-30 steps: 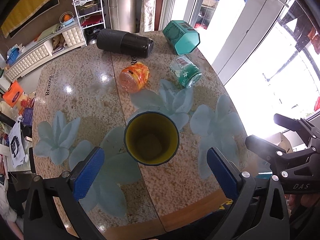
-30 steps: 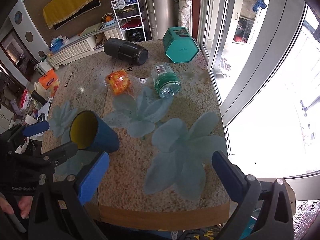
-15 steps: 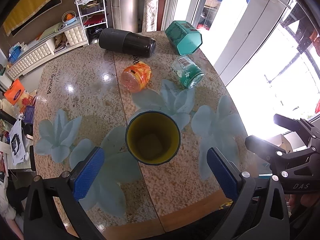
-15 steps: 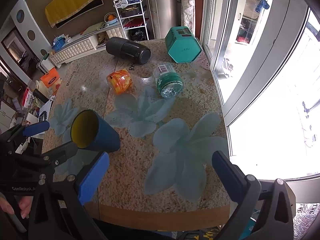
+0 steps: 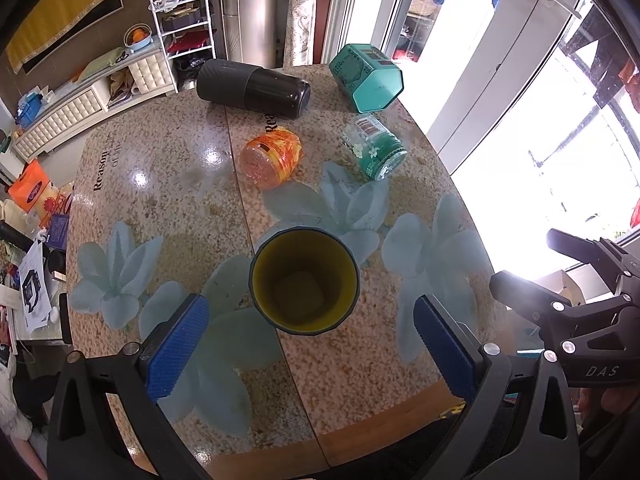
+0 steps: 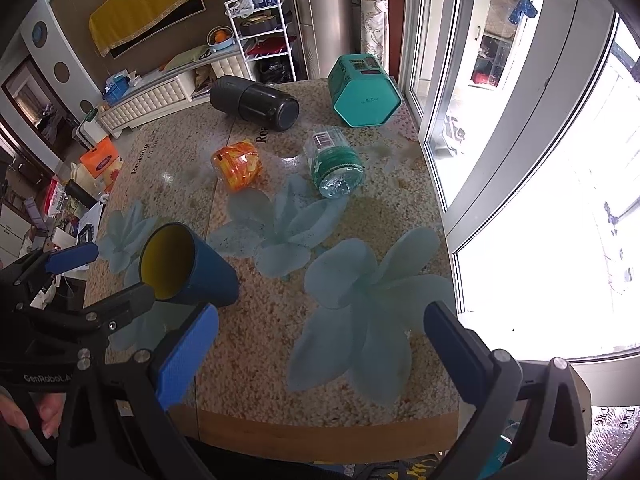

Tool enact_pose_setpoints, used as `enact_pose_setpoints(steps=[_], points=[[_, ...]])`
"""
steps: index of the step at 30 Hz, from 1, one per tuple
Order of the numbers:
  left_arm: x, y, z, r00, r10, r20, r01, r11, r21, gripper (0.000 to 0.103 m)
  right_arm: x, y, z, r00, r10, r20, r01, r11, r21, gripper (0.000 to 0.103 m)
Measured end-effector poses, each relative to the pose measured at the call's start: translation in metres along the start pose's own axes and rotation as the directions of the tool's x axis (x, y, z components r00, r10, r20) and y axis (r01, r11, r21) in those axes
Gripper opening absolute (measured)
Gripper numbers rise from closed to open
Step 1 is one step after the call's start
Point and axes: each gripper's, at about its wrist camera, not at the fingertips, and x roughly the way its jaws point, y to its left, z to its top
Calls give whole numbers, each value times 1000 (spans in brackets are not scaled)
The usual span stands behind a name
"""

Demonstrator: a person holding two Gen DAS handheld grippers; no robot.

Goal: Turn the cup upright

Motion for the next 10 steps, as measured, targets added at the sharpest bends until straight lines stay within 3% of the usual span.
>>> enact_pose_setpoints(steps=[10], points=[[0, -1, 0, 1000, 3, 0, -3, 1000, 0, 103, 1, 0, 0, 1000, 0, -2, 0, 1000, 1, 103]])
